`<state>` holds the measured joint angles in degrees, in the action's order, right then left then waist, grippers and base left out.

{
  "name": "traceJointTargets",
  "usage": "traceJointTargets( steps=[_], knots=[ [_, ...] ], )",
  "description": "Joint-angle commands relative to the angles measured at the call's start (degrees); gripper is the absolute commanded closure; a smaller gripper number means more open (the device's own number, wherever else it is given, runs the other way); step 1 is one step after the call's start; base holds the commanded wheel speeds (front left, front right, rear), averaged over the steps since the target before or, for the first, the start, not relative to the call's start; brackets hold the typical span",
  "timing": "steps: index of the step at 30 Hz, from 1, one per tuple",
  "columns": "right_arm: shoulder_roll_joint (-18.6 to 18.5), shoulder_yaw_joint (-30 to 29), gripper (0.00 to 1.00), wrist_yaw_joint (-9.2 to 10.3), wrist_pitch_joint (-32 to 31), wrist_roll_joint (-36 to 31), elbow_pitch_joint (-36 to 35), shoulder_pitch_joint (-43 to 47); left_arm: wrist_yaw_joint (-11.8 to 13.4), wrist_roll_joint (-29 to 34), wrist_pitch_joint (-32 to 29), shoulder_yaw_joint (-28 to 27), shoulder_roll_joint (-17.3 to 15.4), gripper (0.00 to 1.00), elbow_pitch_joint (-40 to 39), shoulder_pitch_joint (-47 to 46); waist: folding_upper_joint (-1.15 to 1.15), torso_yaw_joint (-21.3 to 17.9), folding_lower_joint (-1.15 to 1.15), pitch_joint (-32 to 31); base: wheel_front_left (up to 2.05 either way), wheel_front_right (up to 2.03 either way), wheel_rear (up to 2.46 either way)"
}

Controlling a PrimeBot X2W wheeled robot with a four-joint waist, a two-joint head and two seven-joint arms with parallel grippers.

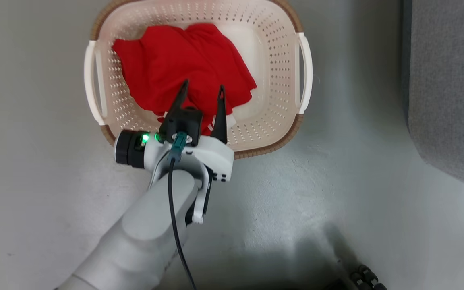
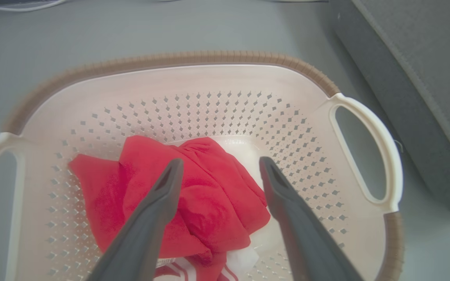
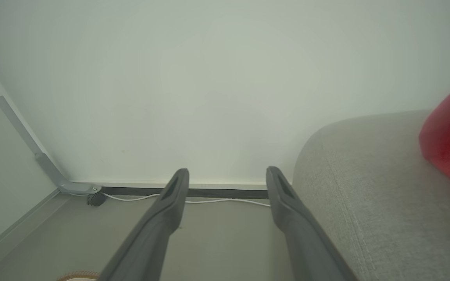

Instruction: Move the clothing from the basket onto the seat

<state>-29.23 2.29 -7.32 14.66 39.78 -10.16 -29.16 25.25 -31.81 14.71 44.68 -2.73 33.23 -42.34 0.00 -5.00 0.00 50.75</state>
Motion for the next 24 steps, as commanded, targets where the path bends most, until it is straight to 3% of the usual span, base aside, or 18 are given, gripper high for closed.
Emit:
traceJointTargets(
  steps=[1, 6, 13, 24],
  knots=[
    [-1.45, 0.19, 0.00, -0.17, 0.34, 0.45, -1.72, 1.09, -0.13, -0.36, 0.29, -0.45, -0.15, 0.00, -0.14, -0.79, 0.00, -0.82, 0.00, 2.15, 0.00, 0.00, 0.00],
    [-1.20, 0.78, 0.00, -0.17, 0.34, 0.54, -3.34, -0.35, -0.36, -3.02, 0.29, 2.71, -0.15, 0.00, 7.84, -7.27, 0.00, -1.95, 0.00, 5.16, 0.00, 0.00, 0.00],
    [-0.49, 2.13, 0.00, -0.17, 0.34, 0.52, -4.26, -1.63, -0.15, -9.41, -0.17, 11.73, -0.15, 0.00, 18.69, -14.55, 0.00, -3.15, 0.00, 7.15, 0.00, 0.00, 0.00],
    [0.13, 2.68, 0.00, -0.17, 0.34, 0.80, -4.52, -2.03, 2.47, -14.77, -9.44, 22.50, -0.15, 0.00, 25.32, -22.82, 0.00, -4.30, 0.00, 8.87, 0.00, 0.00, 0.00]
  ],
)
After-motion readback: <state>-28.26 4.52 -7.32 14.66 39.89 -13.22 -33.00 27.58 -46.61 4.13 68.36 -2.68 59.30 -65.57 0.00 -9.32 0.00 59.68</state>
